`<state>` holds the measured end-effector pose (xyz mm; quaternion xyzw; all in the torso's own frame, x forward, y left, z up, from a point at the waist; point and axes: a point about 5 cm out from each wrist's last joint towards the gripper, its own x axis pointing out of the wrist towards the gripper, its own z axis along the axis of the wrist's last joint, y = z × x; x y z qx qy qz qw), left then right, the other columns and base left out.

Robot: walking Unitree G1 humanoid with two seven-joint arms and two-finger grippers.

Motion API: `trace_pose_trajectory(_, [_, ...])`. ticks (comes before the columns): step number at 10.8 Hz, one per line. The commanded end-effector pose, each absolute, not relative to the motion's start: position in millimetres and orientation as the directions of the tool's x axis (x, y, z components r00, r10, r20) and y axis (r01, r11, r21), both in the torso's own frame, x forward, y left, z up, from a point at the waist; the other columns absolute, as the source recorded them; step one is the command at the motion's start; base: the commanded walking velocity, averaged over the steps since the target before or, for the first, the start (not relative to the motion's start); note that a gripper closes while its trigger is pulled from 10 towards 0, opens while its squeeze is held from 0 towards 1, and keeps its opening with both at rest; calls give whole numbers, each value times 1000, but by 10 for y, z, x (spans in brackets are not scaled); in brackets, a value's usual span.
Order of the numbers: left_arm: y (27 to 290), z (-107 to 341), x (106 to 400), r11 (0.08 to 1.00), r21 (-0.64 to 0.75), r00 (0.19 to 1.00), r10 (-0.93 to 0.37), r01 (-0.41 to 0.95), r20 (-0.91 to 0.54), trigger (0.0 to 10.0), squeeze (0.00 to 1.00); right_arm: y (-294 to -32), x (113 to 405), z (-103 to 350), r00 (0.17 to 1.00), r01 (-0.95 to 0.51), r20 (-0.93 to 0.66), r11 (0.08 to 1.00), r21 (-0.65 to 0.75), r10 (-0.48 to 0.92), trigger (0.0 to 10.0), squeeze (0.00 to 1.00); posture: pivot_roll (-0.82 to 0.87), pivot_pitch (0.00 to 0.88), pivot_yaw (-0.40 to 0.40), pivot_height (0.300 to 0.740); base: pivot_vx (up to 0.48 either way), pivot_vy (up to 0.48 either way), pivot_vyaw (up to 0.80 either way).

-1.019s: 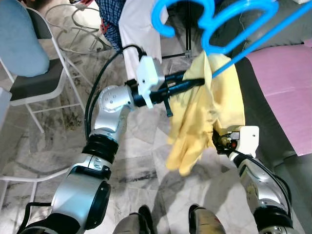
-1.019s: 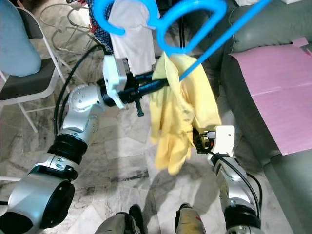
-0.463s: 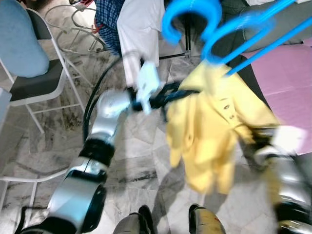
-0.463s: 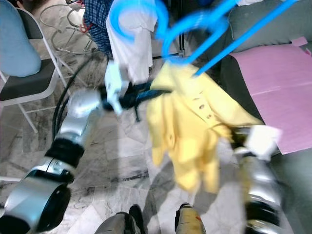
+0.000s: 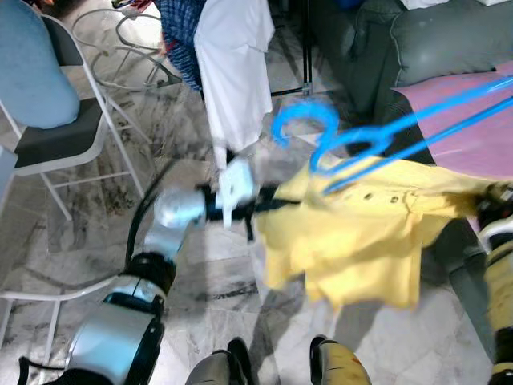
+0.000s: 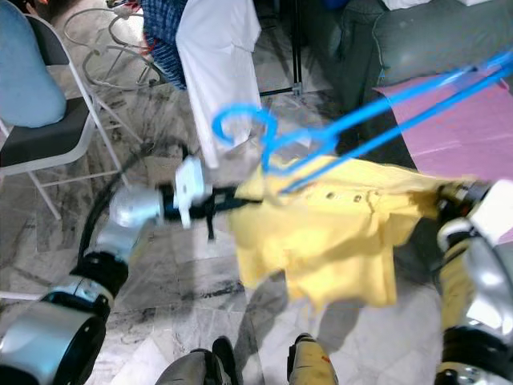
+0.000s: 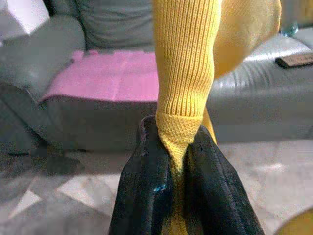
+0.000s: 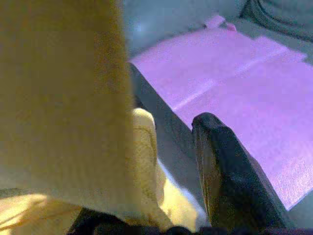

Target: Hang hanger

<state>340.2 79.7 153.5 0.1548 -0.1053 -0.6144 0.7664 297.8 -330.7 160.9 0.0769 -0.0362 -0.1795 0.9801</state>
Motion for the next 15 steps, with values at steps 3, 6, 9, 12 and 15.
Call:
trace_pose_trajectory(3, [1099,1161,3287,185,303,244,-955,935,-170,0,0,-3550,2880,1905,891,426,96,890,165,-444,0,0,-343,224,139,740,0,0,0])
trace_pose_trajectory(6, [1217,948,3228,193,275,270,-922,942,-277,0,0,-3575,2827,2096,900,403,121,905,134,-419,0,0,-356,230,141,740,0,0,0])
trace_pose_trajectory(9, [1217,948,3228,193,275,270,-922,942,-277,0,0,-3575,2827,2096,900,403,121,905,134,-419,0,0,-356,230,141,740,0,0,0])
trace_pose_trajectory(12, [1217,948,3228,193,275,270,-922,942,-277,0,0,-3575,2827,2096,900,403,121,905,134,-419,0,0,-356,230,141,740,0,0,0])
trace_pose_trajectory(15, [1217,948,3228,193,275,270,-922,942,-277,0,0,-3575,2827,2096,900,403,121,905,134,-419,0,0,-356,230,141,740,0,0,0])
